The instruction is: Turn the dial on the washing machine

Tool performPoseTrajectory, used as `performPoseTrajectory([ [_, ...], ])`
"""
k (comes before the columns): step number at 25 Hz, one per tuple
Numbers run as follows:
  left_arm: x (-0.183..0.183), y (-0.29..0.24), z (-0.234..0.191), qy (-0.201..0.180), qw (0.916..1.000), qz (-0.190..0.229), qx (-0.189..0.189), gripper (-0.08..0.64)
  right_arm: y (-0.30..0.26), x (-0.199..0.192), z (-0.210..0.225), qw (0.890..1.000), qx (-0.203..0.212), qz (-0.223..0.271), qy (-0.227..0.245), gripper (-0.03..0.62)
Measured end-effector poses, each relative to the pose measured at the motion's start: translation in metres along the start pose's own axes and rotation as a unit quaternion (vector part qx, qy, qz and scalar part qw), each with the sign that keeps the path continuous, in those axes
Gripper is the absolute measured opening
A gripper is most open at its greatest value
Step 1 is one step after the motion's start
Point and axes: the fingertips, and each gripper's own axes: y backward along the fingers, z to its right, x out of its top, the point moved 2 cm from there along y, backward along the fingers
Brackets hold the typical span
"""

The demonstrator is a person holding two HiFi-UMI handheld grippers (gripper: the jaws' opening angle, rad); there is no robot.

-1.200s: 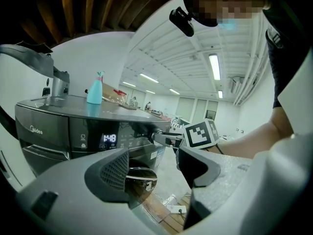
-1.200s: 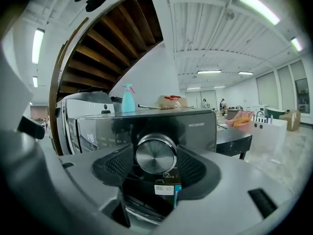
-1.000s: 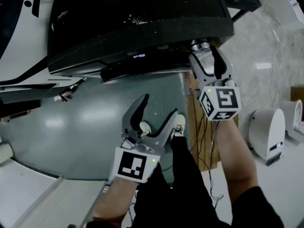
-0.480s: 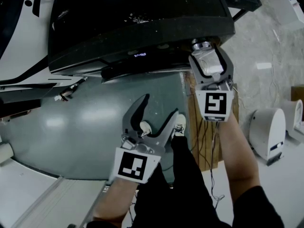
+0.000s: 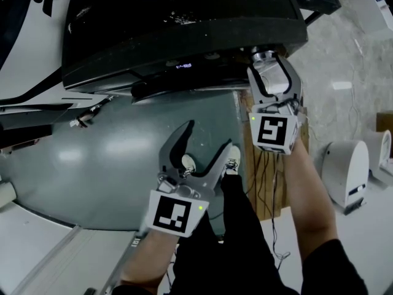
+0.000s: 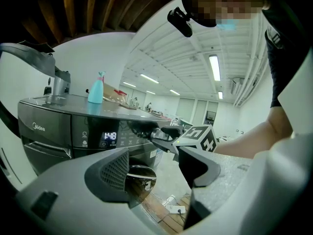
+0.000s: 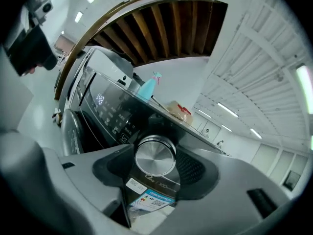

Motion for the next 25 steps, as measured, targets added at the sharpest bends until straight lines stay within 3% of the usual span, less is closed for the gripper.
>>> performPoseTrajectory([
  [3, 0.002, 0.002, -0.001, 0.001, 1.0000, 0.001, 0.001, 0.299, 0.000, 0.003, 0.004, 0.996, 0.011, 0.010, -0.091, 0.264],
  [7, 0.003, 0.003, -0.001, -0.001, 1.0000, 0.003, 0.000, 0.299, 0.000, -0.003, 0.013, 0.969, 0.029, 0.029, -0.245, 0.264],
  [9, 0.003, 0.004, -0.002, 0.000, 1.0000, 0.004, 0.000, 0.299, 0.002, -0.006, 0.016, 0.960, 0.030, 0.035, -0.277, 0.269],
  [16, 0.004, 0.005, 0.001, -0.004, 1.0000, 0.002, -0.004, 0.299, 0.007, -0.005, 0.014, 0.966, 0.034, 0.035, -0.255, 0.302],
  [25, 0.002, 0.008, 0.002, -0.003, 1.0000, 0.002, -0.005, 0.299, 0.008, 0.002, 0.008, 0.983, 0.039, 0.035, -0.177, 0.302],
])
